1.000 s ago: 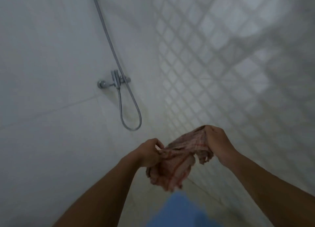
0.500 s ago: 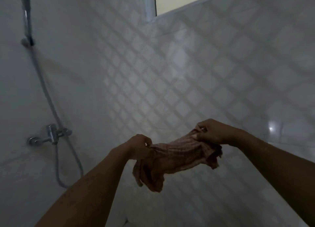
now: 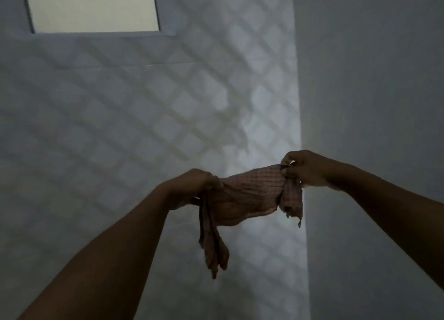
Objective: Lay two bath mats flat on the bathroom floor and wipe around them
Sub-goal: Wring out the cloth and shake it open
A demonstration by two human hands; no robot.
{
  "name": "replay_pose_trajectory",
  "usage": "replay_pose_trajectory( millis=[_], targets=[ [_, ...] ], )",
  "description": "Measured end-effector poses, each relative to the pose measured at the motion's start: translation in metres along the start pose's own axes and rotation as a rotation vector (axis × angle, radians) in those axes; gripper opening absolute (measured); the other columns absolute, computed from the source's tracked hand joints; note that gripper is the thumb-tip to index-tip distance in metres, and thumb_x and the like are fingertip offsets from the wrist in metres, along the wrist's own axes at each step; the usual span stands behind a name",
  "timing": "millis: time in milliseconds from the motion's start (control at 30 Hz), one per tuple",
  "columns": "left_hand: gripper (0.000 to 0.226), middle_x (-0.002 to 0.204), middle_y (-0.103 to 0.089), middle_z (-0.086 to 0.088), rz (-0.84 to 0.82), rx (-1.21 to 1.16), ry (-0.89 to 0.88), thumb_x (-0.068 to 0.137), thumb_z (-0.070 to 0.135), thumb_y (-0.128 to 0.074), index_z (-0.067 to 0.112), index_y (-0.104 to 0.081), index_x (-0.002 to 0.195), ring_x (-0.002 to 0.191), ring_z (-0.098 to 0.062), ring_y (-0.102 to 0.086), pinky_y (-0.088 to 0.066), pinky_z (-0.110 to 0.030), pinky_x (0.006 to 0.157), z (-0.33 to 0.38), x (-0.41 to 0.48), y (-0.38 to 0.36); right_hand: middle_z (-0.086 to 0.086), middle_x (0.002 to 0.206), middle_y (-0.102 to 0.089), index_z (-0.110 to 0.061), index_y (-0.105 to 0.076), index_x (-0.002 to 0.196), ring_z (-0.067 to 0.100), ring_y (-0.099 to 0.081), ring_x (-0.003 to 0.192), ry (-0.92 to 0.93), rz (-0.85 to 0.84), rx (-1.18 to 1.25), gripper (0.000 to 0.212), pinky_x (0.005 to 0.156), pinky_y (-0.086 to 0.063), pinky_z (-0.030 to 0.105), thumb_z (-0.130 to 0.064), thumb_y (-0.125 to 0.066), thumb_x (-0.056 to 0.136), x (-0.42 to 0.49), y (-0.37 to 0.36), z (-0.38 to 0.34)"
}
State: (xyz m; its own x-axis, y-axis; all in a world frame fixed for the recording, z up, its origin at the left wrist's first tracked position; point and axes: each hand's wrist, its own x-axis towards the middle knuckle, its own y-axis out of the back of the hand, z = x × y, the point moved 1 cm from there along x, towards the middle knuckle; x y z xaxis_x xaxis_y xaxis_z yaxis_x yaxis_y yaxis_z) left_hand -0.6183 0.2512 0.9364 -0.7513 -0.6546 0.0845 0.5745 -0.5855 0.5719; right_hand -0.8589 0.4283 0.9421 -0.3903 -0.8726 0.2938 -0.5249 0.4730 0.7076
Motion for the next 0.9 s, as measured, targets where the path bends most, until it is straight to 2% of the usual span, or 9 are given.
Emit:
replay_pose_trajectory(
  millis=[100,200,300,467,533,633,767,867,900],
  targets=[
    [0.031,0.103,-0.075,-0.01,-0.167,-0.036,-0.127,0.089,0.034,-0.072,0.006,-0.074,0.103,0.097,-0.026,-0.069,-0.054,-0.036,0.081,0.035,0.022,-0.038,0.006,0.108,-0.067,-0.013,-0.069,0.11,0.022,-0.067,0.095,-0.133,0.126,-0.107,0.021,0.073,-0.058,0.031,-0.009,-0.052,0.099,-0.05,0.04,0.006],
    [0.024,0.086,-0.072,-0.002,-0.317,-0.033,-0.257,0.092,0.033,-0.071,0.01,-0.07,0.086,0.085,-0.019,-0.067,-0.054,-0.032,0.076,0.078,0.029,-0.076,0.003,0.108,-0.068,-0.012,-0.073,0.111,0.018,-0.067,0.096,-0.26,0.215,-0.208,0.025,0.072,-0.055,0.026,-0.009,-0.05,0.099,-0.108,0.077,-0.001],
    [0.023,0.085,-0.07,-0.005,-0.422,-0.055,-0.389,0.091,0.032,-0.073,0.013,-0.066,0.079,0.084,-0.02,-0.067,-0.057,-0.033,0.08,0.123,0.025,-0.118,0.005,0.103,-0.07,-0.01,-0.073,0.103,0.02,-0.066,0.092,-0.395,0.334,-0.271,0.023,0.069,-0.054,0.026,-0.011,-0.051,0.099,-0.174,0.11,-0.013],
    [0.026,0.089,-0.072,-0.01,-0.598,-0.102,-0.607,0.089,0.035,-0.077,0.014,-0.067,0.079,0.085,-0.023,-0.069,-0.058,-0.038,0.088,0.203,-0.019,-0.197,0.003,0.097,-0.07,-0.017,-0.072,0.086,0.021,-0.064,0.09,-0.629,0.464,-0.367,0.02,0.074,-0.054,0.032,-0.035,-0.066,0.094,-0.297,0.154,-0.041],
    [0.028,0.088,-0.071,-0.008,-0.663,-0.116,-0.692,0.089,0.037,-0.076,0.014,-0.065,0.078,0.085,-0.021,-0.067,-0.057,-0.035,0.082,0.233,-0.047,-0.227,0.004,0.099,-0.072,-0.016,-0.074,0.089,0.021,-0.066,0.093,-0.71,0.509,-0.408,0.026,0.081,-0.056,0.037,-0.041,-0.072,0.088,-0.344,0.171,-0.057],
    [0.03,0.09,-0.07,-0.006,-0.709,-0.092,-0.827,0.091,0.04,-0.074,0.013,-0.065,0.082,0.081,-0.016,-0.064,-0.05,-0.025,0.069,0.278,-0.093,-0.265,0.005,0.095,-0.07,-0.013,-0.071,0.087,0.021,-0.065,0.091,-0.798,0.591,-0.468,0.021,0.075,-0.056,0.033,-0.034,-0.075,0.088,-0.409,0.196,-0.083],
    [0.027,0.091,-0.07,-0.003,-0.728,-0.102,-1.002,0.093,0.042,-0.07,0.016,-0.065,0.085,0.081,-0.014,-0.062,-0.045,-0.024,0.068,0.331,-0.155,-0.308,0.003,0.094,-0.063,-0.015,-0.061,0.084,0.019,-0.06,0.087,-0.904,0.681,-0.576,0.014,0.064,-0.05,0.026,-0.023,-0.066,0.094,-0.489,0.224,-0.114],
    [0.019,0.086,-0.068,0.0,-0.725,-0.149,-1.127,0.095,0.037,-0.068,0.02,-0.062,0.09,0.076,-0.013,-0.06,-0.043,-0.024,0.066,0.367,-0.202,-0.341,0.005,0.102,-0.063,-0.019,-0.058,0.097,0.025,-0.063,0.094,-0.927,0.754,-0.657,0.003,0.068,-0.058,0.032,-0.018,-0.06,0.097,-0.544,0.24,-0.134],
    [0.015,0.081,-0.066,0.001,-0.692,-0.15,-1.18,0.096,0.035,-0.067,0.022,-0.06,0.091,0.072,-0.012,-0.059,-0.042,-0.024,0.063,0.377,-0.216,-0.351,0.005,0.103,-0.063,-0.021,-0.056,0.103,0.025,-0.064,0.094,-0.925,0.768,-0.684,0.008,0.068,-0.058,0.031,-0.016,-0.058,0.097,-0.559,0.245,-0.138]
  ],
)
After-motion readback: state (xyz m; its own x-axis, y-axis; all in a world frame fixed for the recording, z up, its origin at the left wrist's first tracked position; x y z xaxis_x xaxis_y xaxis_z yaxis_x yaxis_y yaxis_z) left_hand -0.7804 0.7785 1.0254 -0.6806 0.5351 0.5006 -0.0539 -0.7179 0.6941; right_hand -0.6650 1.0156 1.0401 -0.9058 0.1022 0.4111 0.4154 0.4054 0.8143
